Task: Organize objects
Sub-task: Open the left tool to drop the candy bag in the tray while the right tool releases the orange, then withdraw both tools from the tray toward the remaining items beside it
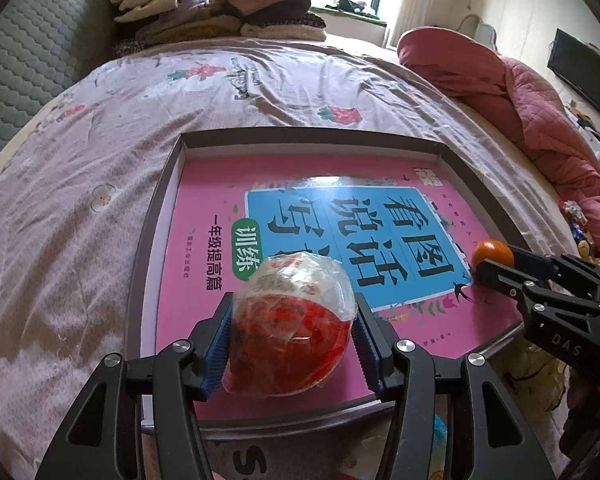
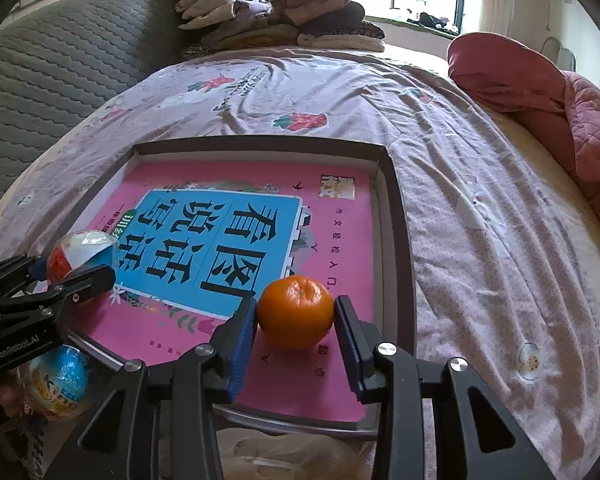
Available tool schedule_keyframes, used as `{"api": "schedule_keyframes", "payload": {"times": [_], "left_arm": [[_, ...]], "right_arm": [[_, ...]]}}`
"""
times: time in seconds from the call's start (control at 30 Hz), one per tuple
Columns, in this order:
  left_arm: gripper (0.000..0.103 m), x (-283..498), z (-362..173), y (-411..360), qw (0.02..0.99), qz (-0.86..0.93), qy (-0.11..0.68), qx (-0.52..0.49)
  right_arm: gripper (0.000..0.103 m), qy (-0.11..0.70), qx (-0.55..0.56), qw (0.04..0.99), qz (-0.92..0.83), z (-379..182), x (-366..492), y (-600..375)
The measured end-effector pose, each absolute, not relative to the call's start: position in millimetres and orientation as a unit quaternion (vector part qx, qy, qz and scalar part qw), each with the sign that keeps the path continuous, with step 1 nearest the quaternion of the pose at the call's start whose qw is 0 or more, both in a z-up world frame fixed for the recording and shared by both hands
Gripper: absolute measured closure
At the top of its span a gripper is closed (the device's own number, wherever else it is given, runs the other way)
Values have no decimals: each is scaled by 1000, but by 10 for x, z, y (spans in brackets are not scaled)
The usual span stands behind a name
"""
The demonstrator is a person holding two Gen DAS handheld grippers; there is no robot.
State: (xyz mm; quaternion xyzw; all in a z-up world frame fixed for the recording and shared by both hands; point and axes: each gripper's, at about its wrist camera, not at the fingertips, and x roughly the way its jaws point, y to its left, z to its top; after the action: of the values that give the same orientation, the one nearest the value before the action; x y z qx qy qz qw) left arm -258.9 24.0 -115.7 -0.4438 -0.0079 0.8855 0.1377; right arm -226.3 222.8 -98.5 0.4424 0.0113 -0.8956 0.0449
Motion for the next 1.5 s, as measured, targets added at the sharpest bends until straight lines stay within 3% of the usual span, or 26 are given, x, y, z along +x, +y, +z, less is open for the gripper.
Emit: {"api": "schedule_keyframes", "payload": {"times": [0.07, 0.17, 0.63, 1.5], "left_arm": [[44, -2586, -1145, 237, 137, 886, -9, -443], [42, -2576, -1114, 236, 139, 887, -12, -440], [33, -2437, -863, 231, 137, 896, -12, -422], [29, -1904, -238, 74, 117, 929, -14, -352]], "right_arm": [[55, 10, 439, 44, -897, -966, -2257, 2235], [53, 10, 437, 46, -898, -947, -2259, 2237], [52, 9, 410, 47, -911, -708, -2193, 2232], [52, -3, 348, 69, -935, -219, -1834, 2268]]}}
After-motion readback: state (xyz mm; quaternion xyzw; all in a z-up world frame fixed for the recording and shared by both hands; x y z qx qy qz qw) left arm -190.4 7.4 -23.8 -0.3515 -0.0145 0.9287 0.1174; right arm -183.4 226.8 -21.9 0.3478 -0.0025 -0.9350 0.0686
